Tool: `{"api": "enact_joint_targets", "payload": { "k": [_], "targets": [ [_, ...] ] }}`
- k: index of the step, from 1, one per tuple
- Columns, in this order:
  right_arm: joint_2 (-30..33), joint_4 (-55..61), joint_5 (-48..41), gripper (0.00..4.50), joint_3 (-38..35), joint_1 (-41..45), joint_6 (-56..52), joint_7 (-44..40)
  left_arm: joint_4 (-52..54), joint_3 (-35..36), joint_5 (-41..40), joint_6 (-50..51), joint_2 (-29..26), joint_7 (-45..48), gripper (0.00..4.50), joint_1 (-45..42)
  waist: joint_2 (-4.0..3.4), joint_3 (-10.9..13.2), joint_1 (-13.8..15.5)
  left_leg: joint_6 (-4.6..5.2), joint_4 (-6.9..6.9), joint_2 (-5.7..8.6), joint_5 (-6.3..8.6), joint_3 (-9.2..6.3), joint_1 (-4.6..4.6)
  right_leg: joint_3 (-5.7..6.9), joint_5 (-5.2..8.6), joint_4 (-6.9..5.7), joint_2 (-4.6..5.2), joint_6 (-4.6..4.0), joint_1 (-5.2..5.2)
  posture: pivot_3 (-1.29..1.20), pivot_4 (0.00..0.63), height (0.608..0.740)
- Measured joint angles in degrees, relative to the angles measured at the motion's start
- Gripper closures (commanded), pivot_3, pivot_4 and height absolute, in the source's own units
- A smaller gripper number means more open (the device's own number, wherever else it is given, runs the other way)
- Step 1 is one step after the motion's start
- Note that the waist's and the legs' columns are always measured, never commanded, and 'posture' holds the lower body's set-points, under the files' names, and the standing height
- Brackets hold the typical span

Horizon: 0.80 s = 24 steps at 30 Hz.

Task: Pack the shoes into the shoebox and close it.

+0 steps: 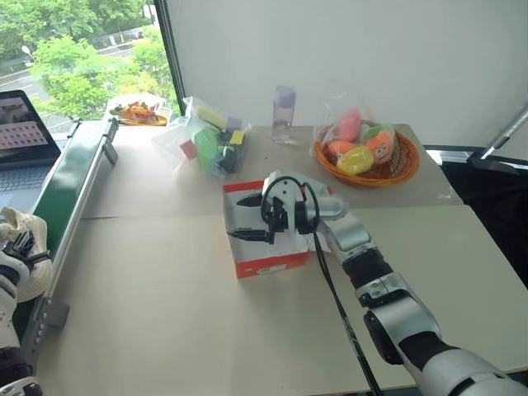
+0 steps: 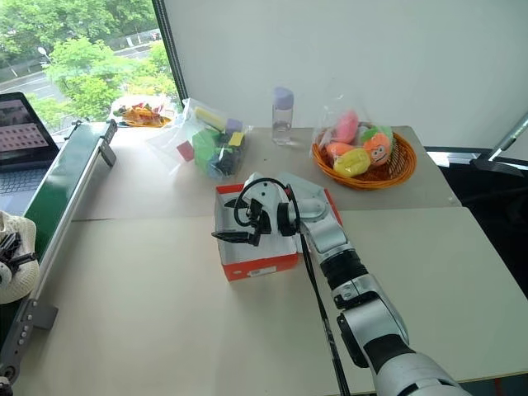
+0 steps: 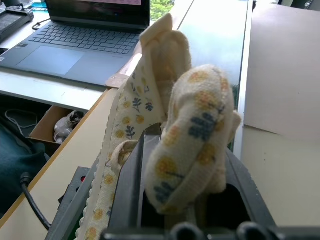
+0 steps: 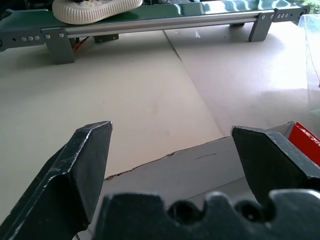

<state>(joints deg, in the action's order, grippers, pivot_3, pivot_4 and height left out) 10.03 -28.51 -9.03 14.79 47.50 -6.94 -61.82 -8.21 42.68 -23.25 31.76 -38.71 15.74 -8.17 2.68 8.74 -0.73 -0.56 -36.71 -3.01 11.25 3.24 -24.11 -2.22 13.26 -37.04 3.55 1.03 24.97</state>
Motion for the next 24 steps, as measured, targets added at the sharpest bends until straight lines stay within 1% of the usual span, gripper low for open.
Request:
{"api": "enact_joint_targets", "payload": {
  "k": [5, 8, 11, 13, 15, 17, 19, 22, 24],
  "targets": [
    [0.0, 0.7, -1.2, 0.0, -0.8, -0.1, -2.8, 0.3, 8.6, -2.6, -2.4, 3.1, 0.8, -1.4, 4.25, -3.2, 0.26, 0.1, -0.2, 0.02, 0.0, -0.03, -0.03, -0.07, -0.24, 0.01, -0.01, 0.03, -0.07, 0.01, 0.16, 0.0, 0.15, 0.74],
    [-1.9, 1.3, -6.5, 0.0, -6.2, 1.5, -11.4, 3.4, 18.2, -7.7, -5.5, 6.0, 2.5, -2.8, 4.25, -9.3, 0.32, 0.1, 0.0, -0.01, -0.04, 0.02, -0.04, -0.09, -0.29, -0.05, -0.08, 0.05, -0.03, 0.12, 0.13, 0.0, 0.15, 0.74],
    [-2.7, 2.1, -12.3, 0.0, -11.7, 4.8, -21.0, 7.7, 24.8, -14.3, -7.0, 8.3, 4.1, -2.9, 4.25, -12.8, 0.32, 0.1, -0.3, 0.0, -0.04, 0.05, -0.05, -0.01, -0.25, -0.15, -0.12, 0.11, -0.03, 0.18, 0.11, 0.0, 0.15, 0.74],
    [-2.7, 2.7, -16.1, 0.0, -16.2, 6.6, -27.8, 11.2, 26.2, -18.4, -7.9, 10.3, 5.4, -3.0, 4.25, -14.5, 0.32, 0.1, -0.6, 0.02, -0.04, 0.0, -0.06, -0.03, -0.26, -0.15, -0.12, 0.11, -0.14, 0.17, 0.14, 0.0, 0.15, 0.74],
    [-2.8, 2.7, -18.9, 0.0, -19.5, 7.7, -32.6, 14.5, 26.3, -21.0, -8.3, 11.4, 6.2, -3.0, 4.25, -16.1, 0.32, 0.1, -0.8, 0.02, -0.03, -0.02, -0.06, -0.05, -0.3, -0.15, -0.1, 0.07, -0.2, 0.14, 0.2, 0.0, 0.15, 0.74],
    [-3.4, 2.8, -22.6, 0.0, -24.2, 9.0, -38.1, 19.3, 26.6, -24.2, -8.4, 12.5, 7.2, -3.0, 4.25, -19.0, 0.32, 0.1, -0.8, 0.03, -0.03, -0.01, -0.07, -0.07, -0.35, -0.14, -0.1, 0.08, -0.22, 0.14, 0.21, 0.0, 0.15, 0.74],
    [-4.1, 3.4, -24.9, 0.0, -26.6, 9.5, -41.0, 22.1, 27.0, -26.4, -8.4, 12.7, 8.2, -2.9, 4.25, -21.4, 0.32, 0.1, -0.9, 0.04, -0.03, 0.02, -0.07, -0.07, -0.4, -0.15, -0.1, 0.14, -0.2, 0.16, 0.2, 0.0, 0.15, 0.74],
    [-5.9, 6.1, -29.2, 0.0, -29.4, 9.5, -46.3, 26.4, 27.7, -30.9, -8.6, 13.1, 11.5, -2.4, 4.25, -24.9, 0.32, 0.1, -0.9, 0.06, -0.04, 0.06, -0.07, -0.08, -0.5, -0.16, -0.13, 0.26, -0.18, 0.24, 0.21, 0.0, 0.15, 0.74],
    [-6.6, 7.6, -31.0, 0.0, -30.1, 9.4, -48.0, 28.3, 27.7, -32.9, -8.6, 13.4, 13.4, -2.2, 4.25, -25.2, 0.32, 0.1, -0.9, 0.07, -0.04, 0.06, -0.07, -0.08, -0.52, -0.15, -0.14, 0.26, -0.18, 0.26, 0.21, 0.0, 0.15, 0.74]
  ]
}}
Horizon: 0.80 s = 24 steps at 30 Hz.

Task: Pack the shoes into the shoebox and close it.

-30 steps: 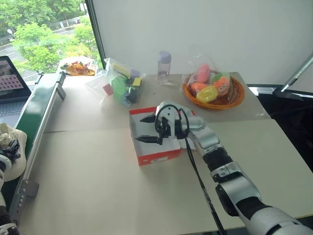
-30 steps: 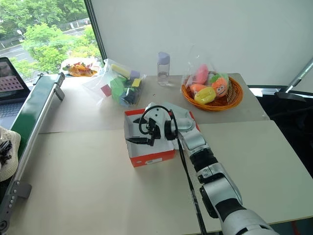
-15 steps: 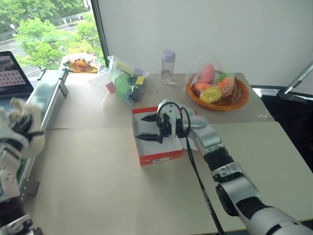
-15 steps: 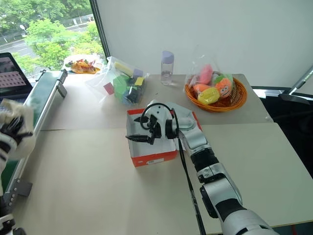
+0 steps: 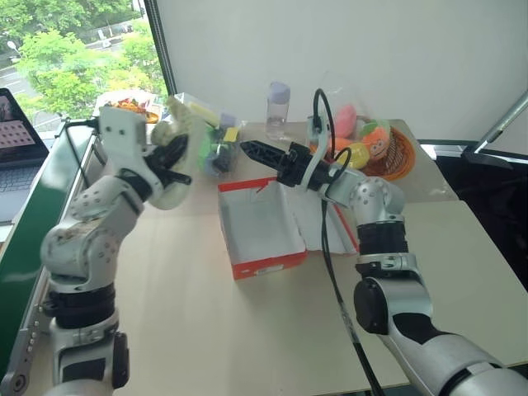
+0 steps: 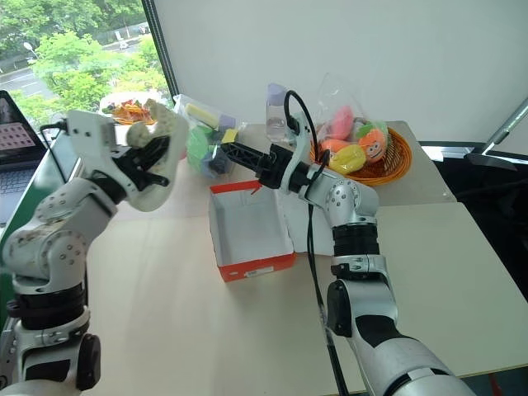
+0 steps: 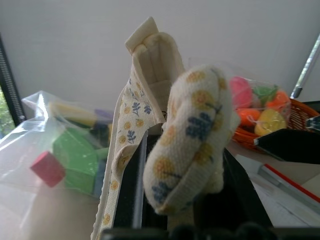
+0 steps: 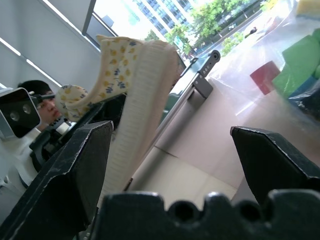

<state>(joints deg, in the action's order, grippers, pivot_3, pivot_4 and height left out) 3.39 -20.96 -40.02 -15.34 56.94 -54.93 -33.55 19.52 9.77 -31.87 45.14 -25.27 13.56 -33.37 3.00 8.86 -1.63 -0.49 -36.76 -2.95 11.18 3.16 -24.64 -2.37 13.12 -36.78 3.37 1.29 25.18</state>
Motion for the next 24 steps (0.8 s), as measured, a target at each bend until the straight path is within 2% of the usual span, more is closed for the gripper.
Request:
{"api": "enact_joint_targets", "payload": {
  "k": [9, 18, 22, 24],
  "targets": [
    [-0.3, 5.7, -4.1, 0.0, -2.4, -3.6, -2.9, 6.7, 1.1, -6.1, 0.1, 2.0, 6.7, -0.2, 4.25, 0.1, -0.02, 0.0, 0.2, 0.05, -0.14, 0.03, -0.03, -0.06, -0.07, 0.02, -0.01, 0.0, -0.01, 0.05, 0.0, 0.0, 0.15, 0.74],
    [0.4, 5.7, -4.1, 0.0, -2.2, -4.1, -2.4, 7.7, 2.0, -7.4, 0.1, 4.1, 8.4, -0.4, 4.25, -1.0, -0.04, 0.0, -0.1, 0.11, -0.17, 0.04, -0.07, -0.09, -0.05, 0.0, -0.02, -0.06, -0.04, 0.06, 0.0, 0.0, 0.15, 0.74],
    [0.0, 4.0, -4.1, 1.07, -2.7, -3.9, -1.5, 8.0, 2.4, -7.4, 0.1, 5.3, 8.4, -0.4, 4.25, -0.8, -0.04, 0.0, -0.1, 0.11, -0.17, 0.05, -0.07, -0.09, -0.06, 0.0, -0.02, -0.04, -0.03, 0.07, -0.01, 0.0, 0.15, 0.74],
    [-0.7, 2.3, -4.2, 1.8, -3.0, -3.8, -0.7, 8.2, 3.3, -6.8, -0.3, 6.6, 8.4, -0.5, 4.25, 0.0, -0.05, 0.0, -0.3, 0.12, -0.17, 0.04, -0.07, -0.09, -0.06, 0.0, -0.02, -0.05, -0.03, 0.07, -0.01, 0.0, 0.15, 0.74]
  ]
}}
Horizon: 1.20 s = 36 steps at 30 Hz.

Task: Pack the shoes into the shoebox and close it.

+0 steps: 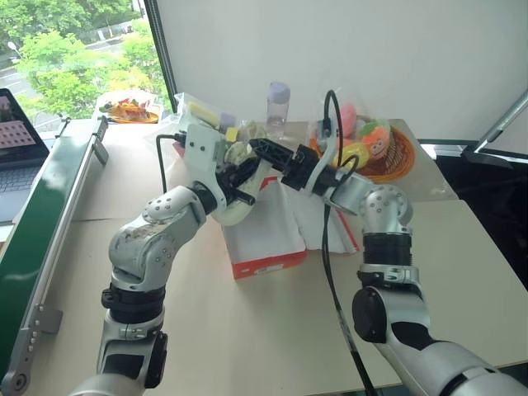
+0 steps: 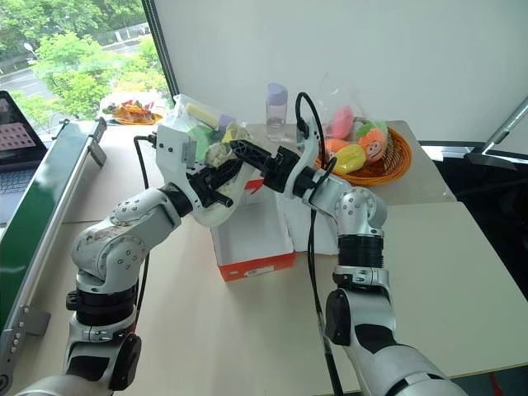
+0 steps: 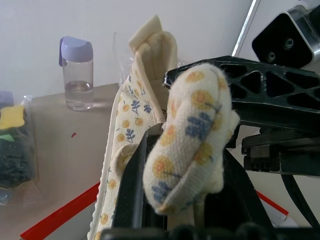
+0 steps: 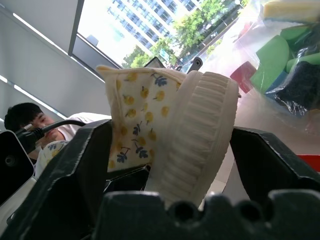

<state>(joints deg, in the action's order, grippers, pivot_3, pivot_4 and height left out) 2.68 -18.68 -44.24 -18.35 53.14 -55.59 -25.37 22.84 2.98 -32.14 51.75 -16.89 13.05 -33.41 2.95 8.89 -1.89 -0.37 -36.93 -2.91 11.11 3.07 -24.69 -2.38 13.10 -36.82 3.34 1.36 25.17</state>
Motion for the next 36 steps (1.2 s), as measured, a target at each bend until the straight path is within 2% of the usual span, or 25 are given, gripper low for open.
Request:
{"api": "enact_joint_targets", "payload": {
  "k": [5, 7, 12, 13, 18, 22, 24, 27, 30, 36],
  "targets": [
    [-1.0, -1.1, -1.5, 3.34, 0.2, 0.2, 0.2, -0.5, 2.3, 1.0, -1.5, 3.0, -1.6, 0.1, 4.25, 0.9, -0.01, 0.0, -0.4, 0.0, 0.0, 0.0, 0.0, -0.02, 0.0, 0.0, 0.0, -0.01, 0.0, 0.0, 0.0, 0.0, 0.15, 0.74],
    [-1.2, -1.3, -1.6, 3.54, 1.0, 0.2, 0.2, -0.6, 3.3, 1.4, -1.9, 3.7, -2.3, 0.1, 3.26, 1.6, -0.02, 0.0, -0.5, 0.0, 0.0, 0.0, 0.0, -0.03, 0.0, 0.0, 0.0, -0.01, 0.0, 0.0, 0.0, 0.0, 0.15, 0.74],
    [0.6, -2.5, -1.0, 3.63, -0.1, 1.4, 5.0, 0.5, 5.6, 4.5, -6.3, 5.8, -5.6, 3.0, 1.48, 3.0, -0.04, 0.0, -0.2, 0.01, -0.04, 0.02, -0.01, -0.05, -0.03, 0.03, -0.01, -0.01, 0.01, 0.02, 0.0, 0.0, 0.15, 0.74],
    [1.7, -2.6, -0.9, 3.63, -0.6, 2.4, 6.1, 0.6, 5.7, 5.4, -7.3, 6.2, -7.4, 4.0, 1.0, 3.0, -0.04, 0.0, -0.3, 0.02, -0.04, 0.02, -0.01, -0.04, -0.02, 0.02, -0.01, 0.0, 0.01, 0.03, 0.0, 0.0, 0.15, 0.74],
    [4.5, -2.6, 0.1, 3.65, -0.3, 4.2, 7.6, 0.7, 5.9, 8.5, -10.2, 7.4, -17.2, 10.2, 0.95, 3.0, -0.08, 0.1, -0.8, 0.02, 0.01, 0.0, -0.01, -0.03, 0.02, 0.0, 0.0, 0.02, -0.03, 0.02, 0.0, 0.0, 0.15, 0.74],
    [10.7, -3.6, 5.6, 3.65, 6.9, 8.6, 2.0, 1.6, 5.4, 10.4, -9.6, 7.0, -26.6, 15.1, 0.95, 6.9, -0.33, 0.2, -1.0, 0.02, 0.02, 0.0, -0.01, 0.03, 0.01, -0.06, 0.0, 0.0, -0.01, 0.02, 0.07, 0.0, 0.15, 0.74],
    [11.9, -3.7, 7.9, 3.65, 9.3, 10.5, 0.8, 2.2, 5.1, 10.6, -9.0, 6.7, -27.4, 15.7, 0.95, 7.9, -0.34, 0.2, -0.7, 0.02, 0.02, -0.01, -0.01, 0.0, 0.0, -0.02, 0.01, 0.01, -0.02, 0.0, 0.06, 0.0, 0.15, 0.74],
    [13.8, -4.3, 12.3, 3.65, 17.0, 15.2, -4.5, 1.6, 5.2, 9.9, -8.4, 6.1, -28.4, 16.9, 0.95, 10.1, -0.36, 0.3, -0.7, 0.02, 0.03, -0.01, -0.01, 0.01, 0.0, -0.03, 0.02, 0.03, -0.01, -0.01, 0.07, 0.0, 0.15, 0.74],
    [13.8, -6.6, 13.2, 3.65, 22.1, 18.0, -8.8, -2.5, 6.0, 8.5, -8.4, 5.8, -28.5, 17.7, 0.95, 11.6, -0.35, 0.3, -0.6, 0.02, 0.03, 0.0, -0.01, 0.02, -0.04, -0.02, 0.02, 0.07, 0.0, 0.0, 0.07, 0.0, 0.15, 0.74],
    [13.0, -17.5, 23.0, 3.65, 39.2, 21.5, -8.3, -13.2, 9.0, 6.2, -7.0, 4.0, -28.9, 18.9, 0.95, 15.6, -0.36, 0.3, -0.6, 0.02, 0.02, 0.01, -0.01, 0.02, -0.04, -0.01, 0.01, 0.03, 0.0, -0.01, 0.09, 0.0, 0.15, 0.74]
  ]
}}
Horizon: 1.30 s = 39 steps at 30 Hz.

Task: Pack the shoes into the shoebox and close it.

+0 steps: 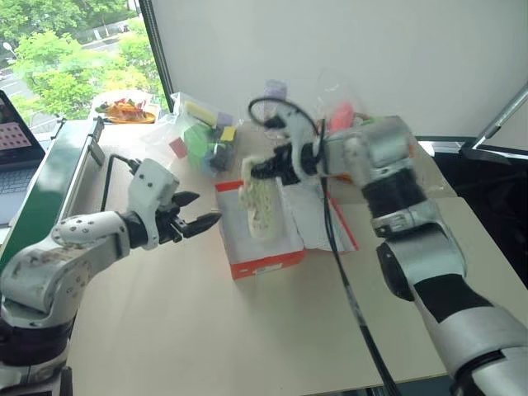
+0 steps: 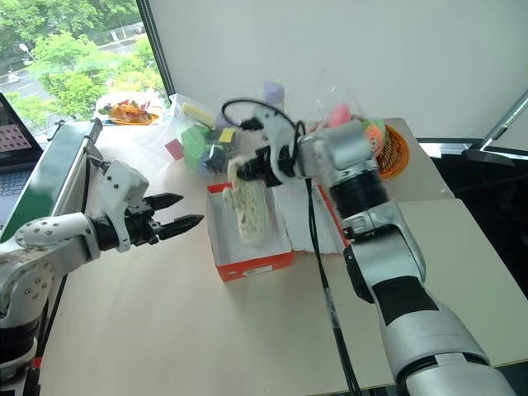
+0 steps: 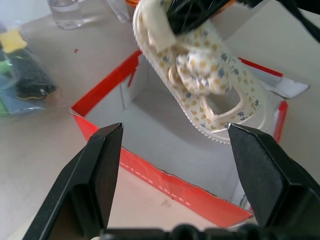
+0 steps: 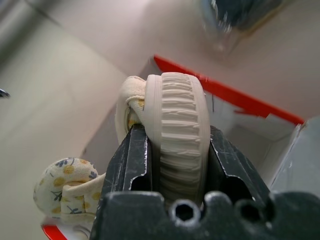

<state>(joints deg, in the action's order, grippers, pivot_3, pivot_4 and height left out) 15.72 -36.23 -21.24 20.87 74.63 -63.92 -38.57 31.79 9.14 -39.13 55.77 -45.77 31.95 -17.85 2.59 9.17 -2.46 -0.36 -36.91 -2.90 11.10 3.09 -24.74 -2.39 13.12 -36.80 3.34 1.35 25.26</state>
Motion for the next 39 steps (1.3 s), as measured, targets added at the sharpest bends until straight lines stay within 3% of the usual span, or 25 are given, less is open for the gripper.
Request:
{"api": "enact_joint_targets", "payload": {
  "k": [4, 17, 19, 27, 32, 39],
  "targets": [
    [-2.1, -9.4, 7.4, 3.65, 5.0, -0.5, 9.3, -3.0, 0.1, -0.1, 1.3, -0.8, 0.0, -0.1, 0.95, 1.6, 0.0, 0.0, 0.1, 0.0, -0.02, 0.01, 0.0, 0.01, 0.0, 0.0, 0.0, 0.0, 0.01, 0.01, -0.01, 0.0, 0.15, 0.74],
    [-7.3, -25.4, 19.9, 3.65, 4.0, 1.3, 28.5, -5.3, 3.7, -0.1, 2.0, -0.7, 2.7, -3.5, 0.95, 5.2, 0.01, 0.0, 0.1, -0.01, -0.07, 0.0, 0.0, 0.0, 0.44, 0.0, 0.0, -0.15, 0.01, 0.0, -0.36, 0.0, 0.15, 0.74],
    [-7.8, -26.2, 20.6, 2.71, 3.2, 1.4, 29.0, -5.6, 3.8, -0.1, 2.0, -0.7, 2.8, -3.8, 0.95, 5.2, 0.01, 0.0, 0.1, -0.01, -0.07, 0.0, 0.0, -0.01, 0.5, 0.0, 0.0, -0.18, 0.01, -0.01, -0.4, 0.0, 0.15, 0.74],
    [-9.4, -26.6, 22.2, 0.02, 1.1, 1.0, 26.8, -8.0, 3.8, -0.1, 2.0, -0.6, 2.8, -4.3, 0.95, 5.2, 0.0, 0.0, 0.1, -0.01, -0.06, 0.01, 0.0, -0.01, 0.26, -0.01, 0.0, -0.16, 0.02, -0.01, -0.2, 0.0, 0.15, 0.74],
    [-8.9, -22.7, 22.4, 0.02, 0.1, 0.7, 23.7, -8.7, 3.8, -0.1, 1.9, -0.6, 2.8, -4.1, 0.95, 5.2, 0.0, 0.0, 0.0, -0.01, -0.06, 0.0, 0.0, -0.01, 0.22, -0.01, 0.0, -0.18, 0.01, -0.02, -0.15, 0.0, 0.15, 0.74],
    [-5.6, -8.1, 22.0, 0.02, -1.4, 0.3, 15.3, -9.8, 3.7, -0.3, 2.0, -0.6, 2.8, -3.6, 0.95, 5.1, 0.0, 0.0, 0.0, -0.01, -0.06, 0.0, 0.0, -0.01, 0.15, -0.01, 0.0, -0.19, 0.01, -0.02, -0.07, 0.0, 0.15, 0.74]
  ]
}}
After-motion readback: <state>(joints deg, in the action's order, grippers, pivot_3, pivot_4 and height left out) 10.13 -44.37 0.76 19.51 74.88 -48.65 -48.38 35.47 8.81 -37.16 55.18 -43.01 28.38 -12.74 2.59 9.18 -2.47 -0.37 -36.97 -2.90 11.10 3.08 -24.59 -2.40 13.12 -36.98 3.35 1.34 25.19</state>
